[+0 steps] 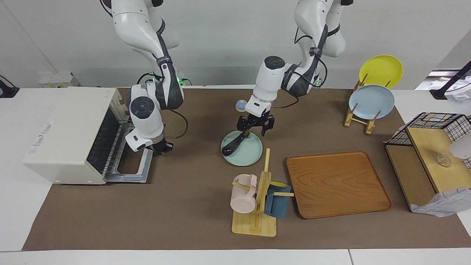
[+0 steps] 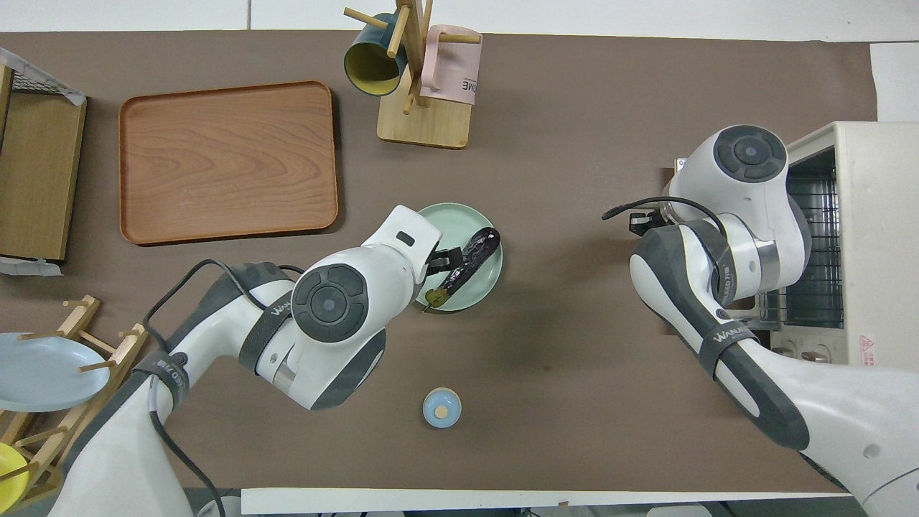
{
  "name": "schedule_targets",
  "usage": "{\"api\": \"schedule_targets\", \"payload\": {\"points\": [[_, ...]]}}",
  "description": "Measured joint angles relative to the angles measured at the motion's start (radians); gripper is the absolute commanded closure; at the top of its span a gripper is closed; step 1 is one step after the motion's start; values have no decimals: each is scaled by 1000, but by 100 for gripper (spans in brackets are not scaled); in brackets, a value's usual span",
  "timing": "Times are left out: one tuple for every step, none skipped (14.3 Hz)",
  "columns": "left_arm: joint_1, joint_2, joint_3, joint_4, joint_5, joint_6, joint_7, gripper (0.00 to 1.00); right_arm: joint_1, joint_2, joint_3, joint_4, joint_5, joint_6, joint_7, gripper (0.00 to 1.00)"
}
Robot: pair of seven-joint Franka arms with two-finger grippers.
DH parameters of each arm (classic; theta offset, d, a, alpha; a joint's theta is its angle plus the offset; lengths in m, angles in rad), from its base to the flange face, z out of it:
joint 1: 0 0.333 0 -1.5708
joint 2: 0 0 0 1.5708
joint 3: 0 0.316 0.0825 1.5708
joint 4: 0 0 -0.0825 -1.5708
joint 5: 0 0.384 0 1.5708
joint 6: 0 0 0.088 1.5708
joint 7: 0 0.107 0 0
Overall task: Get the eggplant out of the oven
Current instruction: 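Grasp the eggplant with the left gripper while the right gripper returns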
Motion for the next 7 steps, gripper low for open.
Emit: {"api": "schedule_targets", "payload": {"points": [[-12,23,0,11,0,15,-9,0,0,-2,0,-2,-12,1,-2,96],[-22,44,0,18,0,40,-15,0,-2,-3,0,-3,-20,1,-8,96],[-30,64,0,21,0,69,-17,0,-6,-4,0,-4,-27,1,-15,96],[-38,84,0,22,0,89,-18,0,-13,-4,0,-5,-37,1,-24,96],[-49,106,0,23,0,106,-18,1,-22,-5,0,-6,-47,1,-30,96],[-59,127,0,24,0,125,-18,1,-27,-5,2,-7,-48,1,-36,96],[-67,142,0,27,0,144,-18,1,-27,-5,4,-8,-52,1,-40,96]]}}
